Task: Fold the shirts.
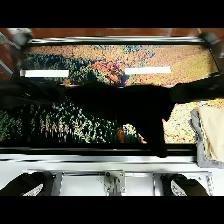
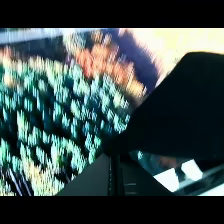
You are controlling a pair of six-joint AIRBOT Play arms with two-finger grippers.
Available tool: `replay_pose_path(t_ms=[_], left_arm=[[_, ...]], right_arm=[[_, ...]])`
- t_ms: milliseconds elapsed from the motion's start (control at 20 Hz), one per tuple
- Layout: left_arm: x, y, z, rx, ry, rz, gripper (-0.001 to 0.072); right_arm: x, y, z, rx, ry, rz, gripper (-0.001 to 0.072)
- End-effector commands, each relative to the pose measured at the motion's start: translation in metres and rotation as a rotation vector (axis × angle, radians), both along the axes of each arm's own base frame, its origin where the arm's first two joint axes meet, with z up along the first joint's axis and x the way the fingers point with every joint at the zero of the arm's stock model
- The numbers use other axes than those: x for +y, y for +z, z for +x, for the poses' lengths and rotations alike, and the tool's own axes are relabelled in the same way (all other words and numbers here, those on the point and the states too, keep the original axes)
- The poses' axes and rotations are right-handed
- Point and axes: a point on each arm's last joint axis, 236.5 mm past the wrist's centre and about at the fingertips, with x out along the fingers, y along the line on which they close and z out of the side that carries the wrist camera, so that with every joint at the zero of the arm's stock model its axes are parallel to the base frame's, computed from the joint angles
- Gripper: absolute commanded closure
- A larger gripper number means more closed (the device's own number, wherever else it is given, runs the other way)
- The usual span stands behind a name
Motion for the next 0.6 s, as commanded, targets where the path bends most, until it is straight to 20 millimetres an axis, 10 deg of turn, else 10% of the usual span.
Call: replay_pose_path(t_ms=[0,300,400,550], left_arm=[[-0.001,-0.106,-0.028,0.258,0.043,0.008,0.0667],[-0.026,-0.203,-0.056,0.507,0.12,-0.123,0.0667],[-0.026,-0.213,-0.054,0.522,0.129,-0.114,0.0667],[-0.026,-0.213,-0.047,0.5,0.141,-0.122,0.0667]], right_arm=[[0.025,-0.101,0.02,0.211,0.01,0.001,0.0653],[0.082,-0.216,0.055,0.315,0.047,-0.043,0.0627],[0.075,-0.224,0.058,0.337,0.019,-0.049,0.0108],[0.007,-0.207,0.042,0.395,0.064,-0.221,0.0033]])
